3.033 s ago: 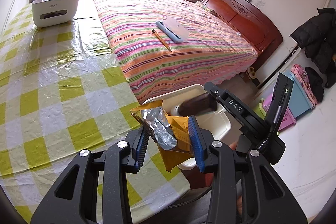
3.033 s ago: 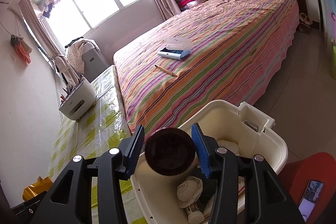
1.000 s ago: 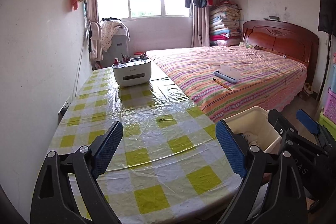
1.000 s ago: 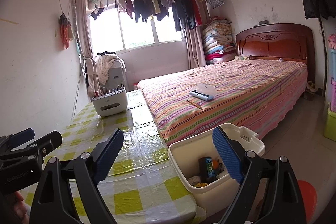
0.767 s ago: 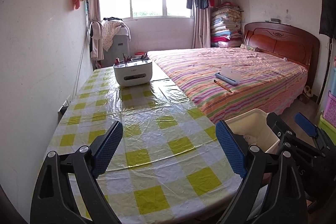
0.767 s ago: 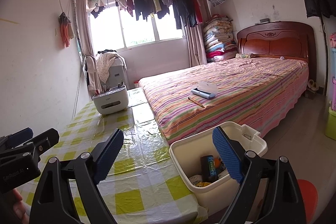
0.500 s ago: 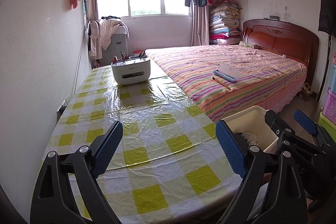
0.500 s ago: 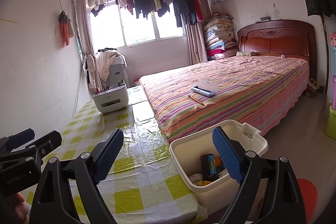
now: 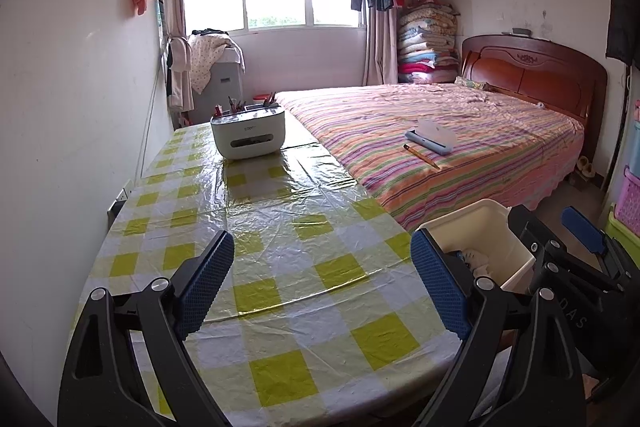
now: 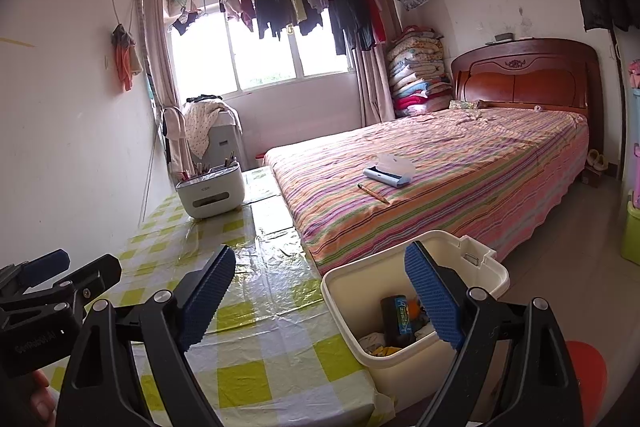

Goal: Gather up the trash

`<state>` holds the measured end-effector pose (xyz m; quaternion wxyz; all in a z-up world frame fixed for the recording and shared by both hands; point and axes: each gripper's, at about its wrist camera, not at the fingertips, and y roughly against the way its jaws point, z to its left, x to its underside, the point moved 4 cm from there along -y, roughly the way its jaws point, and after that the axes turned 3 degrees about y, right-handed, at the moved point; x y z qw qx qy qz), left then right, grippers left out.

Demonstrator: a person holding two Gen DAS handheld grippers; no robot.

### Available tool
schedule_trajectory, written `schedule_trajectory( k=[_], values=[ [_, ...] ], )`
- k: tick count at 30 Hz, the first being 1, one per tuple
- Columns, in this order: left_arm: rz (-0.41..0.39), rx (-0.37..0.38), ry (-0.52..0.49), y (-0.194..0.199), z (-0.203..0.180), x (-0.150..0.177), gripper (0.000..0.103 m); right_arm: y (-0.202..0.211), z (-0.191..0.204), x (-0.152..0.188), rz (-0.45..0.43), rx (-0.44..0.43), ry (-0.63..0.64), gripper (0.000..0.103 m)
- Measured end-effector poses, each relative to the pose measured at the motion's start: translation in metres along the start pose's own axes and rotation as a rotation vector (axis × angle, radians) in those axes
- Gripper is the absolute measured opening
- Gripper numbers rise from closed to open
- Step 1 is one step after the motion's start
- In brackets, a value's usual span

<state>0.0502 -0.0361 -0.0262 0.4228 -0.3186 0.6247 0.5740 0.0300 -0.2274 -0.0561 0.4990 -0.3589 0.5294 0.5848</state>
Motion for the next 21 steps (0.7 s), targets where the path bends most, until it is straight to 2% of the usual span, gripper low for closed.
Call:
schedule_trajectory(
  k=[21],
  values=[
    [0.004, 0.008, -0.003, -0.0015, -0.0001, 0.0039, 0.089, 0.0017, -0.0076, 0.0011, 0.000, 0.003, -0.007, 0.084]
  ],
)
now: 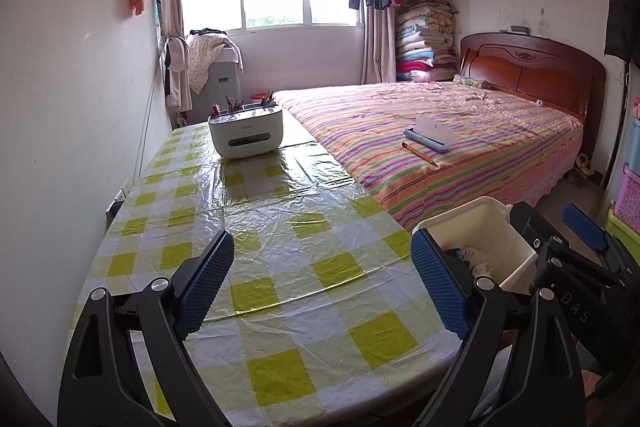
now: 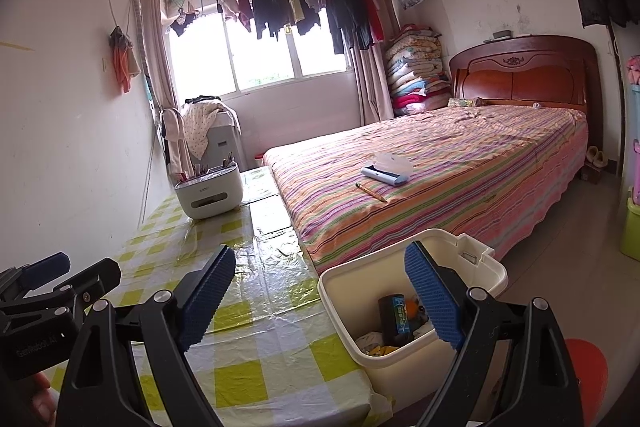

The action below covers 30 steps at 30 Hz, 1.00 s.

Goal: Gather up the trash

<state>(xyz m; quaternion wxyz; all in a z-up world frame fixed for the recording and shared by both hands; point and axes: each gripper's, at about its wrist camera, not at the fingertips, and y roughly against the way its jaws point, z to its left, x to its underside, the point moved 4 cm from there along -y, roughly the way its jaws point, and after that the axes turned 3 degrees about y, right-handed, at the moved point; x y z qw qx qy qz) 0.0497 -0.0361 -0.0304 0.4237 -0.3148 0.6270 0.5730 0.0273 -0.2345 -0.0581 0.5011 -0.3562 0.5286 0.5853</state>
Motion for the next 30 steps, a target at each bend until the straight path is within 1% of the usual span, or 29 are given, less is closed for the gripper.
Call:
schedule_trajectory(
  k=[13, 16, 30],
  values=[
    [0.003, 0.001, -0.008, -0.0004, -0.0018, 0.0010, 0.089, -0.0001, -0.0004, 0.0000, 0.001, 0.000, 0.001, 0.084],
    [-0.003, -0.004, -0.008, 0.0006, -0.0020, 0.0016, 0.096, 0.0005, -0.0009, 0.0001, 0.002, 0.000, 0.000, 0.084],
    [-0.004, -0.002, -0.014, 0.0004, -0.0028, 0.0017, 0.096, 0.0000, -0.0012, -0.0004, 0.000, 0.001, 0.001, 0.084]
  ],
)
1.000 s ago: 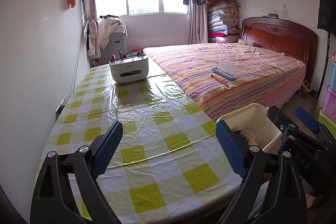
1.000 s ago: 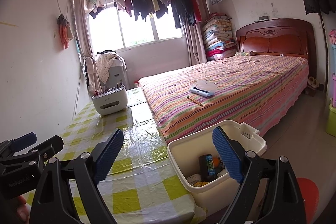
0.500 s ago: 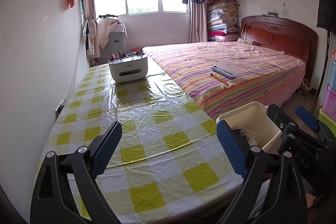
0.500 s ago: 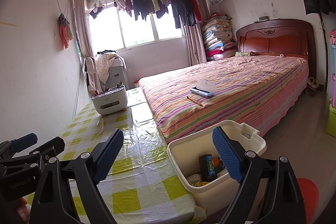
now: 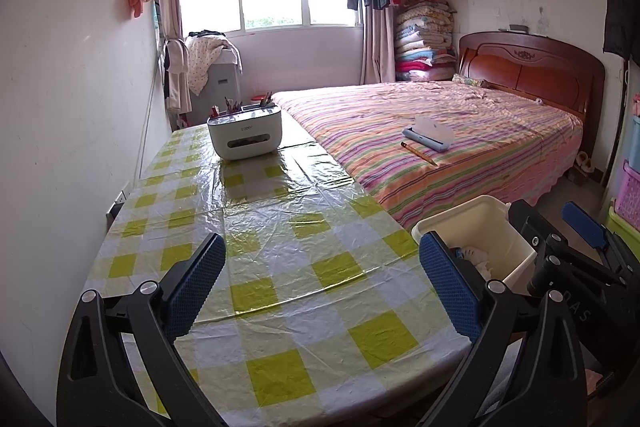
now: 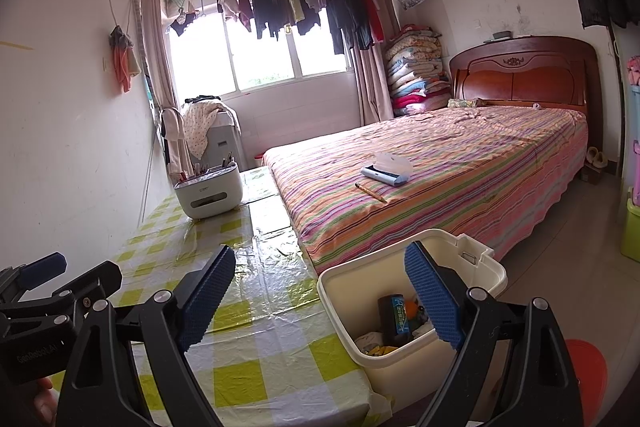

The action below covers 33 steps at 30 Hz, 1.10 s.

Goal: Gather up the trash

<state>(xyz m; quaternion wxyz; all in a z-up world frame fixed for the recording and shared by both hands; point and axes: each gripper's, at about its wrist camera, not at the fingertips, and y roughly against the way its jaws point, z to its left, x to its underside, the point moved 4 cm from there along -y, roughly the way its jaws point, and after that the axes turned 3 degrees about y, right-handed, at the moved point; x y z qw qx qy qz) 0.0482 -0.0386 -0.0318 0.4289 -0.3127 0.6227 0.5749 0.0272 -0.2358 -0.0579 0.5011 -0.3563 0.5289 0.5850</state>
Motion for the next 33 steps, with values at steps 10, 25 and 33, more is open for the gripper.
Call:
schedule_trajectory(
  k=[10, 25, 33],
  values=[
    [0.010, 0.001, -0.012, -0.0012, -0.0023, 0.0007, 0.096, -0.0003, -0.0008, -0.0001, 0.002, 0.000, 0.001, 0.084],
    [0.008, -0.014, -0.010, -0.0022, -0.0016, 0.0015, 0.096, 0.0003, -0.0025, 0.0004, 0.003, 0.003, 0.001, 0.084],
    [0.025, -0.015, -0.004, -0.0039, 0.0002, 0.0011, 0.096, 0.0002, -0.0026, 0.0002, 0.003, 0.003, 0.002, 0.084]
  ],
)
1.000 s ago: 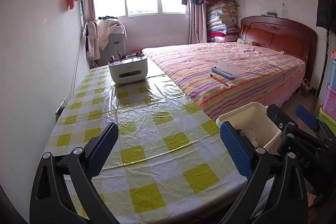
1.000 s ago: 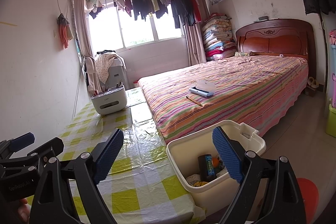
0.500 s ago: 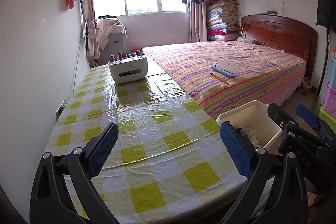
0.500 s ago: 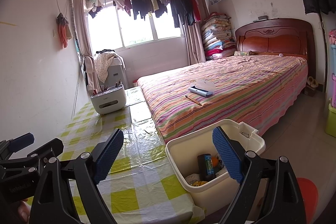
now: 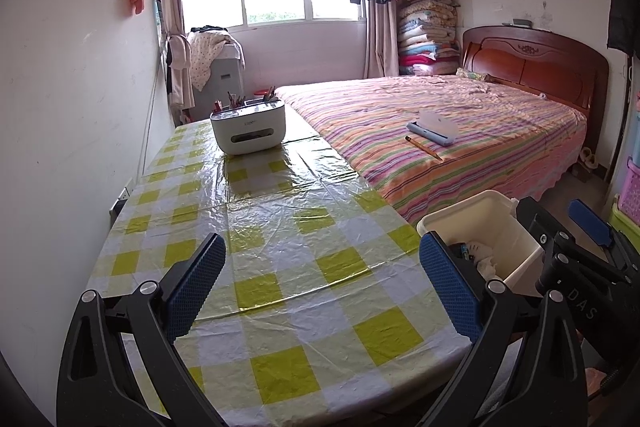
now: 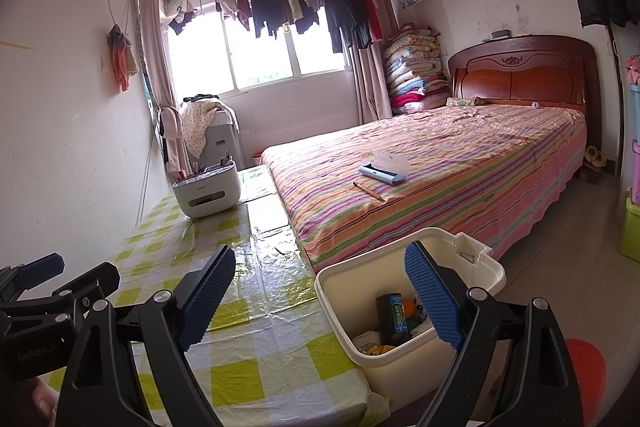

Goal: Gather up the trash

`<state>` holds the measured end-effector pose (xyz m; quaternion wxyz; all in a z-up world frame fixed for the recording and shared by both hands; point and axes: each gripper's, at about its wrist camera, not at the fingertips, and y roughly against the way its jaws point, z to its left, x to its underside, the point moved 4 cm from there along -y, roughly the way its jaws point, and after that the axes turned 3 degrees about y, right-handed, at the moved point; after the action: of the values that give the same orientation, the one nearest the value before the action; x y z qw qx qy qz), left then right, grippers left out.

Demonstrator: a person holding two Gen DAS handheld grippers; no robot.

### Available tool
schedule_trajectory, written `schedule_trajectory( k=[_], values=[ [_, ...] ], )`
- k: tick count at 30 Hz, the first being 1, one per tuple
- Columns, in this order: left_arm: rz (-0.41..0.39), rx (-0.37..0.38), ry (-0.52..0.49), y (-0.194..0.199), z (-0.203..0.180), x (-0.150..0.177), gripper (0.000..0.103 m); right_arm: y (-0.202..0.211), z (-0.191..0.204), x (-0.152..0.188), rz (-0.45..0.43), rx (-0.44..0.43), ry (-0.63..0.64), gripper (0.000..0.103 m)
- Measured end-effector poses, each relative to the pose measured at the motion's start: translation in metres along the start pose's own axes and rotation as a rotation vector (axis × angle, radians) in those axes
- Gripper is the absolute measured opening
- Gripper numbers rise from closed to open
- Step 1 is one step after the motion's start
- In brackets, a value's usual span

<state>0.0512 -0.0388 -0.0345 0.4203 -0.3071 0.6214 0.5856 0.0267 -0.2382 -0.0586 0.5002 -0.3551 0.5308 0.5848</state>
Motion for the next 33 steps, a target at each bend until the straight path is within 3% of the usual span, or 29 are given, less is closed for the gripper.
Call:
schedule_trajectory(
  k=[33],
  values=[
    [-0.002, -0.034, -0.027, 0.0006, -0.0013, -0.0029, 0.096, 0.0000, -0.0018, 0.0003, 0.001, 0.000, 0.001, 0.084]
  ],
)
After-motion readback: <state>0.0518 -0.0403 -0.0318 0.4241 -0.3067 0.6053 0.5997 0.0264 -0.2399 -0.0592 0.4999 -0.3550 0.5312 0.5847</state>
